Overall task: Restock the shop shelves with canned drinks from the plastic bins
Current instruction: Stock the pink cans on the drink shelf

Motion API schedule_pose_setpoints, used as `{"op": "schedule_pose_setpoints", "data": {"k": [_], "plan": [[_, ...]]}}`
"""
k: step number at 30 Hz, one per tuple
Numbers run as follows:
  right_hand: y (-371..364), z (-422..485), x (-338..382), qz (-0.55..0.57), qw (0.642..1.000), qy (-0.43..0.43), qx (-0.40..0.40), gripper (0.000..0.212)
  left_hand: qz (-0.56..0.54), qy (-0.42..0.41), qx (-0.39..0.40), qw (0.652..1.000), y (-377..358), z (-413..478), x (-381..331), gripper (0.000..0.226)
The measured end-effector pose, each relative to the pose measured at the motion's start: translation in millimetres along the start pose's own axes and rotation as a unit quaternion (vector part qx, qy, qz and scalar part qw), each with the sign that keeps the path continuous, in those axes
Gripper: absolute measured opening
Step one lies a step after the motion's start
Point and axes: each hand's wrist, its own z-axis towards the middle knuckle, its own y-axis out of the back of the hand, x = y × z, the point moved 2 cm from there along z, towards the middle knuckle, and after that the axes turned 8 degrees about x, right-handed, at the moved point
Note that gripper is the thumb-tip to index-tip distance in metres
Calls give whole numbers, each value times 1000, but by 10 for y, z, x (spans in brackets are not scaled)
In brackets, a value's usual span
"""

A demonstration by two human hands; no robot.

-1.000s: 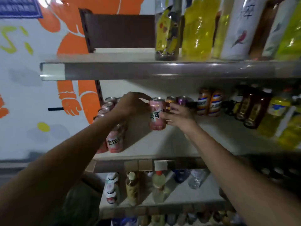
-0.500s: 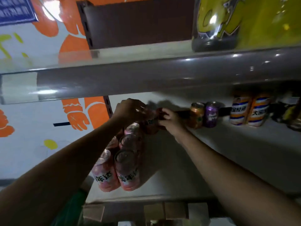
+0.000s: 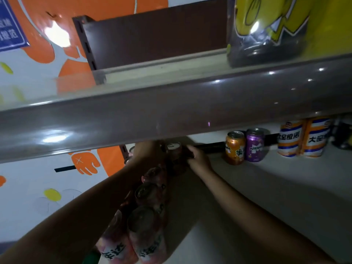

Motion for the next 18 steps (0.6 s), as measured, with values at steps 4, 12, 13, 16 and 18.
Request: {"op": "schedule_pose_setpoints", "data": {"k": [4, 12, 13, 16, 18], "plan": [[31, -17, 63, -12, 1000, 7, -15, 47, -9, 6, -10, 1000, 20, -5, -77, 24], [50, -68, 107, -7, 999, 20, -31, 45, -30, 19, -9, 999, 33, -21, -118, 26], [43, -51, 98, -7, 999, 20, -32, 45, -32, 20, -12, 999, 27, -17, -110, 28], [22, -40, 101, -9, 999, 20, -33, 47, -50, 22, -17, 998, 22, -33, -101, 34], [20, -45, 108, -11, 999, 20, -30, 48, -43, 25, 1, 999, 28, -49, -116, 39]]}}
